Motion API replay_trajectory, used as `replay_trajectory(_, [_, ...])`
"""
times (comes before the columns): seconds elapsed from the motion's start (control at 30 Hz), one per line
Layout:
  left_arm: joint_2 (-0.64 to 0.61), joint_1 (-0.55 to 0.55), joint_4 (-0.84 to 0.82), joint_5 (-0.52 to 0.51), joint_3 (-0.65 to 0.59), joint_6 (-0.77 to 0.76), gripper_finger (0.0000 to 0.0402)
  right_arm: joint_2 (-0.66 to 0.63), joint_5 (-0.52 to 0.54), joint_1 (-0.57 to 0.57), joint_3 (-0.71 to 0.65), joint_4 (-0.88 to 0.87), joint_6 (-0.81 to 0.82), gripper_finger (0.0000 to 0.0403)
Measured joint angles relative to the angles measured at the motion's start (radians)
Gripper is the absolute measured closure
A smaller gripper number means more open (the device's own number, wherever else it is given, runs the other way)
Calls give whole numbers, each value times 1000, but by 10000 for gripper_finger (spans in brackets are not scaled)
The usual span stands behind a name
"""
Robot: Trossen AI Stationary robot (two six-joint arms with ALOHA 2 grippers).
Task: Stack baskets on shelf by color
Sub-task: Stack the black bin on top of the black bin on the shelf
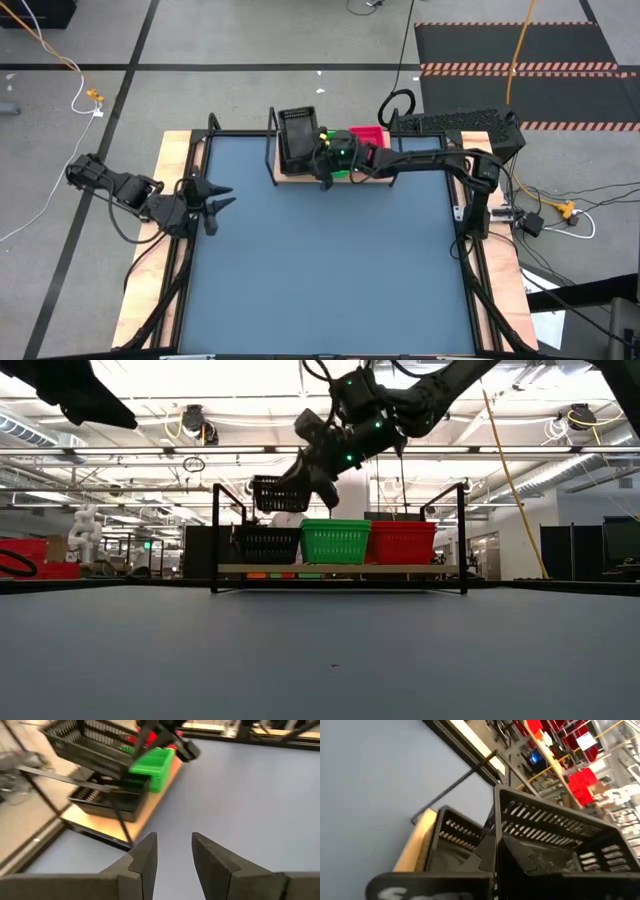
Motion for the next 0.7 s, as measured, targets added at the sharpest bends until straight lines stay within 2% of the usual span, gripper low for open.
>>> replay_trajectory(0.13, [0, 7, 0, -39, 0, 8, 277, 19, -89, -24, 1, 29, 70, 398])
replay_trajectory(0.43, [1, 51, 0, -46, 0, -6, 277, 106, -87, -18, 0, 88, 170, 394])
replay_trajectory(0.7, [1, 52, -18, -38, 0, -5, 277, 109, -87, -7, 0, 108, 240, 388])
